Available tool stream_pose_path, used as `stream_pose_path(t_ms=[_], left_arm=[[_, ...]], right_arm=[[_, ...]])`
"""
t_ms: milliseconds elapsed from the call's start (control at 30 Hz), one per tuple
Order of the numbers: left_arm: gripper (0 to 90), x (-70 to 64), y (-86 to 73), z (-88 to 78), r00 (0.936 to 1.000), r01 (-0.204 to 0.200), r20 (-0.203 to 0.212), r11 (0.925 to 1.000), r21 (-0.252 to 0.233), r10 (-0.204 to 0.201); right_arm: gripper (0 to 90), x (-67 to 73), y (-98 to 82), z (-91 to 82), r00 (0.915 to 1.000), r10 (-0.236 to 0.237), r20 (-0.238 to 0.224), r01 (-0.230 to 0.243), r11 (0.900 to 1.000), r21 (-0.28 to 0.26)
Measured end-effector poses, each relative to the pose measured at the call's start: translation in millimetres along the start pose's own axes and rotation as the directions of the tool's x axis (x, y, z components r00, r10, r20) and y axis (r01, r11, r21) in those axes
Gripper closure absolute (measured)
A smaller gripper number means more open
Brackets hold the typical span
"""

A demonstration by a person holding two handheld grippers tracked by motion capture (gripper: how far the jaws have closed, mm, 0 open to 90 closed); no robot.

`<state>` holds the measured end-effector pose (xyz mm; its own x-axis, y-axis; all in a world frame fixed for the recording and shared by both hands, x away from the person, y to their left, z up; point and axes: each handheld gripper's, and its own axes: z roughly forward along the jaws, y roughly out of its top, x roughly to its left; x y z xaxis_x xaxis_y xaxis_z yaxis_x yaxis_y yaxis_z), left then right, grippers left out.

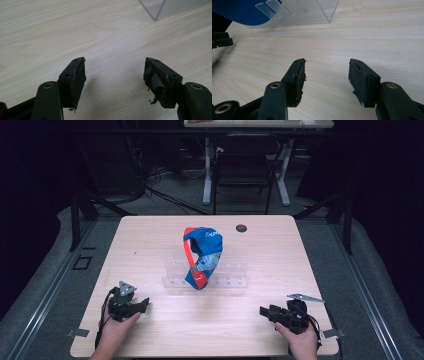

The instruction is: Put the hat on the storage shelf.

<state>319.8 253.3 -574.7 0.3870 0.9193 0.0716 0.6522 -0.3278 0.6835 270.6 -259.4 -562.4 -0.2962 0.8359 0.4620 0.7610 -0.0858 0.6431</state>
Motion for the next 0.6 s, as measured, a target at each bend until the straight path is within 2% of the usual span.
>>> stream_pose_path(t_ms=[400, 600], left_arm=[[34.1, -1.3, -0.2, 0.9, 1.0, -0.002, 0.004, 1.0, 0.001, 0.002], [34.1, 0.2, 0.0, 0.9, 1.0, -0.001, 0.0, 1.0, 0.001, 0.001]], right_arm=[[46.6, 0.5, -1.5, 4.5, 0.9992, -0.03, 0.027, 0.03, 1.0, 0.003], [46.5, 0.3, -2.0, 6.0, 0.9995, -0.025, 0.019, 0.025, 1.0, 0.004]])
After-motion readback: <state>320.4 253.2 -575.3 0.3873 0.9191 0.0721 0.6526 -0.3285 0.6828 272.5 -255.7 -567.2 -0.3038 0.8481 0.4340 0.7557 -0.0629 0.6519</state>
